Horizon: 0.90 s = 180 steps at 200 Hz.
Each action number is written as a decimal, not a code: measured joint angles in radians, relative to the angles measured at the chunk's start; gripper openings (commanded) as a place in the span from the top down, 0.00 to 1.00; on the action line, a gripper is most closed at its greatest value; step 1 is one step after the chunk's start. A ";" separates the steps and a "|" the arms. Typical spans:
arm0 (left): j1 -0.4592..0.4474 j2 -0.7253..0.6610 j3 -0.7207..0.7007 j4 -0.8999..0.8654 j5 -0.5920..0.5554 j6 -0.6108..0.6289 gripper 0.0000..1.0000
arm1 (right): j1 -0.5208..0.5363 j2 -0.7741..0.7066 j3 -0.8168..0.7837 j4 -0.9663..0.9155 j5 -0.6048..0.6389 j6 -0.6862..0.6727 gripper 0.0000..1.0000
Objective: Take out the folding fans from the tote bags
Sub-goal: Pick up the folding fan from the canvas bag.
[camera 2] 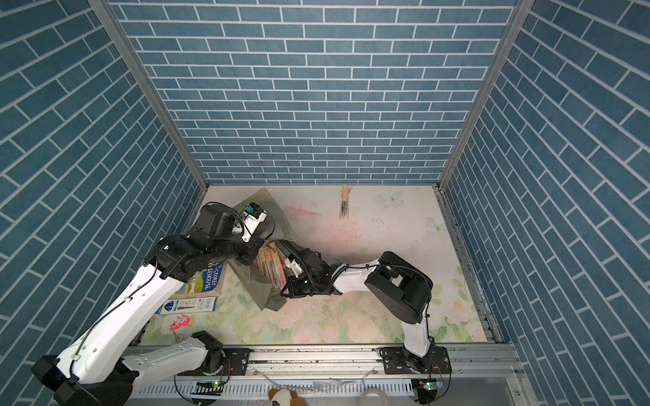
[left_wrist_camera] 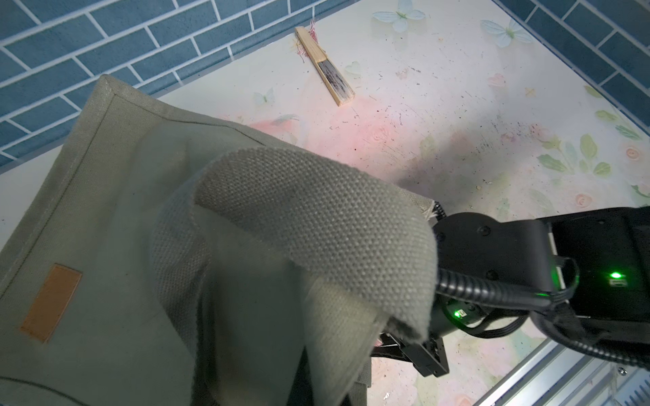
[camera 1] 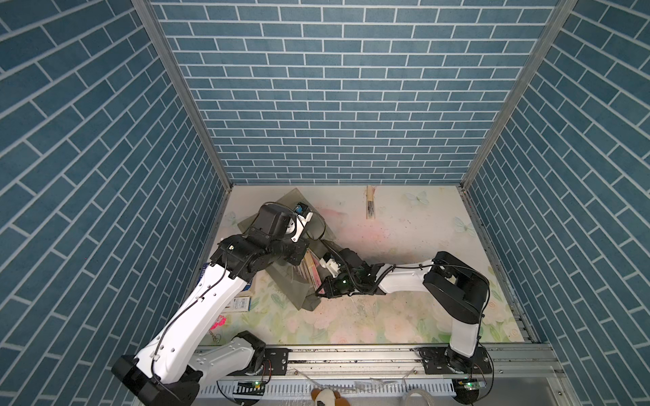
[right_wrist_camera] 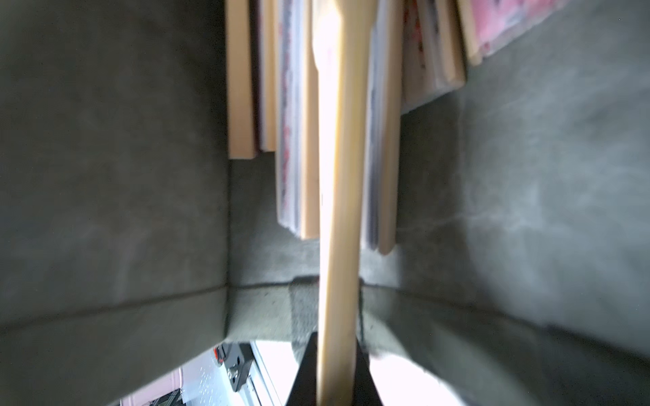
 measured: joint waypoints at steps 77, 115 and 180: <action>0.000 -0.001 -0.004 0.008 -0.001 0.000 1.00 | -0.003 -0.196 -0.140 -0.073 -0.017 -0.131 0.95; 0.000 -0.005 -0.015 0.007 -0.001 0.000 1.00 | -0.006 -0.358 -0.274 -0.102 -0.029 -0.202 0.96; 0.000 -0.015 -0.032 0.014 -0.001 0.000 1.00 | -0.006 -0.613 -0.448 -0.133 -0.013 -0.259 0.99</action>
